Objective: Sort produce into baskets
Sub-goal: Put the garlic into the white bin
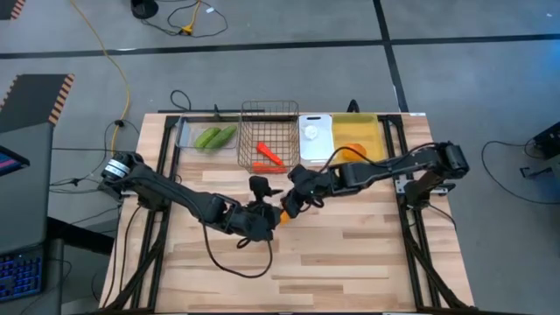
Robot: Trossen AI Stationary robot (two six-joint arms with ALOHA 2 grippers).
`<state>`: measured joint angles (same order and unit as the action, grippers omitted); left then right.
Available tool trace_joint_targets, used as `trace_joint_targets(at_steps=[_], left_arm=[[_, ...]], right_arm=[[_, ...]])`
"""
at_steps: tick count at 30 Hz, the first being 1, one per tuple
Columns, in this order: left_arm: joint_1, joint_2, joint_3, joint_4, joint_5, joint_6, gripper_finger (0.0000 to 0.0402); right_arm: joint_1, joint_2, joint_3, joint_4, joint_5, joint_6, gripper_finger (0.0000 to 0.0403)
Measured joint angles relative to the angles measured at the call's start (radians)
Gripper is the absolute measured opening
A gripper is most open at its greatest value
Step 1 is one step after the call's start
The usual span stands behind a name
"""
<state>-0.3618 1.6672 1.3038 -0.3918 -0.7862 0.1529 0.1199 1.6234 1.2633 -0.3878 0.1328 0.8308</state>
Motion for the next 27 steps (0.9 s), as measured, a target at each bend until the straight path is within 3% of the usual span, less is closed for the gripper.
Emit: trace_joint_targets(at_steps=[7,13,21,27], left_arm=[[0.021,0.000,0.100,-0.302,-0.025,-0.107,0.0276],[0.041,0.000,0.112,-0.492,-0.025,-0.192,0.0277],[0.055,0.000,0.112,-0.504,0.108,-0.202,0.0277],[0.055,0.000,0.112,-0.463,0.187,-0.144,0.0277]], right_arm=[[-0.086,-0.002,0.000,-0.191,0.066,-0.092,0.0171],[-0.173,-0.054,0.000,-0.384,0.160,-0.176,0.0172],[-0.345,-0.146,0.000,-0.690,0.308,-0.192,0.0173],[-0.485,-0.141,0.000,-0.767,0.316,-0.293,0.0173]])
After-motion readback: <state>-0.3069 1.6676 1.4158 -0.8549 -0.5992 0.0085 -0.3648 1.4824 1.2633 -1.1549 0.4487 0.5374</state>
